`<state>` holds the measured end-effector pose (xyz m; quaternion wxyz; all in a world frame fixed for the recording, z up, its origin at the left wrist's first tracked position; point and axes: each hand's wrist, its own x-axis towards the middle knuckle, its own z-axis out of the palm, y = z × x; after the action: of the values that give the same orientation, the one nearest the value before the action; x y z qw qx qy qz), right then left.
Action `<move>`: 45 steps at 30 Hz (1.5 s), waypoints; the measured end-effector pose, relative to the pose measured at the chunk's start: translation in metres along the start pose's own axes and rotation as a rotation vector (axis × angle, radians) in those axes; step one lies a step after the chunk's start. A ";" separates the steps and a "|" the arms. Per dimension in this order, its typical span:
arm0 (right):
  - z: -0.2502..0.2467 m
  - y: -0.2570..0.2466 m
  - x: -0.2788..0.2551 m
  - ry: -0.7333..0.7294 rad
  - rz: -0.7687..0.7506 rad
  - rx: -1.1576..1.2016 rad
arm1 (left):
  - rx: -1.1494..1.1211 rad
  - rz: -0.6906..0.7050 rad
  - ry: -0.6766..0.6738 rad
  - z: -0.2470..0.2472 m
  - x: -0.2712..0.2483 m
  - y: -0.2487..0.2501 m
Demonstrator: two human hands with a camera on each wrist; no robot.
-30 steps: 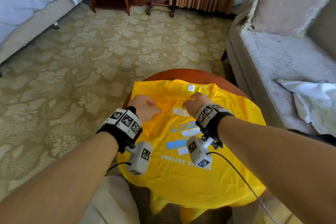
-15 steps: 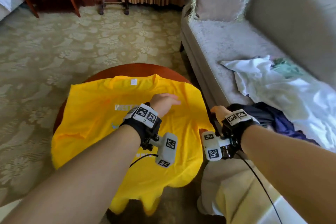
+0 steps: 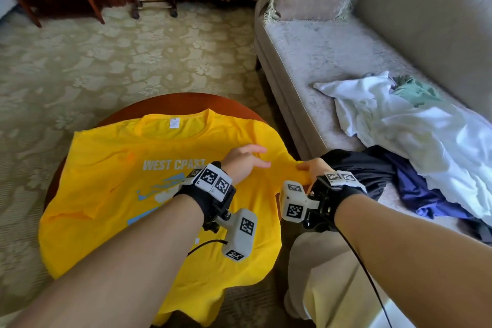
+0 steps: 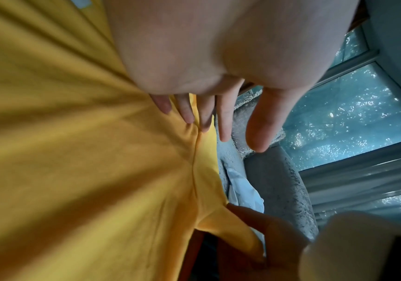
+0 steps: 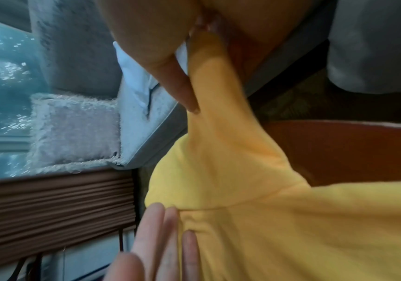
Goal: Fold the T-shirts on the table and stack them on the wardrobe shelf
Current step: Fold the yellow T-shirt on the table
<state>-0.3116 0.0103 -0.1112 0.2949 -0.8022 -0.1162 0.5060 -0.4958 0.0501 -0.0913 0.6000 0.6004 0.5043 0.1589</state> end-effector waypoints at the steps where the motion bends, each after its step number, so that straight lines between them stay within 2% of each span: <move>1: -0.001 -0.003 0.000 0.041 0.003 0.039 | -0.002 0.008 -0.003 -0.002 0.001 -0.001; 2: 0.001 -0.008 -0.008 0.077 -0.053 0.047 | -0.008 0.014 -0.001 -0.004 0.000 -0.002; 6: 0.013 -0.026 -0.034 0.399 -0.388 -0.052 | -0.125 0.010 0.101 -0.016 -0.004 -0.009; 9: 0.031 -0.032 -0.054 0.361 -0.564 -0.303 | -0.278 -0.014 0.153 -0.027 -0.013 -0.014; 12: 0.048 -0.035 -0.075 0.364 -0.709 -0.394 | -0.390 -0.035 0.171 -0.039 -0.026 -0.017; 15: 0.065 -0.035 -0.096 0.274 -0.808 -0.513 | -0.471 -0.062 0.167 -0.052 -0.036 -0.021; 21: 0.106 -0.021 -0.119 -0.036 -0.886 -1.063 | -0.549 -0.188 0.233 -0.078 -0.053 -0.036; 24: 0.121 -0.014 -0.121 -0.158 -0.964 -1.107 | -0.524 -0.215 0.290 -0.085 -0.056 -0.044; 26: 0.119 -0.018 -0.119 -0.168 -0.929 -0.969 | -0.481 -0.207 0.338 -0.085 -0.055 -0.046; 28: 0.109 -0.026 -0.115 -0.069 -0.824 -0.835 | -0.408 -0.198 0.387 -0.081 -0.052 -0.042; 30: 0.092 -0.032 -0.108 0.053 -0.703 -0.811 | -0.321 -0.151 0.411 -0.075 -0.047 -0.038; 32: 0.078 -0.032 -0.100 0.091 -0.608 -0.881 | -0.149 -0.064 0.389 -0.067 -0.039 -0.036; 35: 0.068 -0.024 -0.091 0.061 -0.549 -1.034 | 0.193 0.018 0.345 -0.056 -0.022 -0.034; 39: 0.067 -0.015 -0.083 -0.034 -0.579 -1.220 | 0.588 -0.106 0.217 -0.042 0.001 -0.031; 42: 0.066 -0.016 -0.079 -0.082 -0.602 -1.352 | 0.702 -0.136 0.210 -0.037 0.013 -0.030; 45: 0.066 -0.017 -0.076 -0.155 -0.561 -1.490 | 0.652 -0.103 0.285 -0.036 0.018 -0.030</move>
<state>-0.4025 0.0107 -0.0655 -0.2111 -0.6915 -0.6414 0.2566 -0.5286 0.0778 -0.1175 0.3077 0.7060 0.6366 0.0414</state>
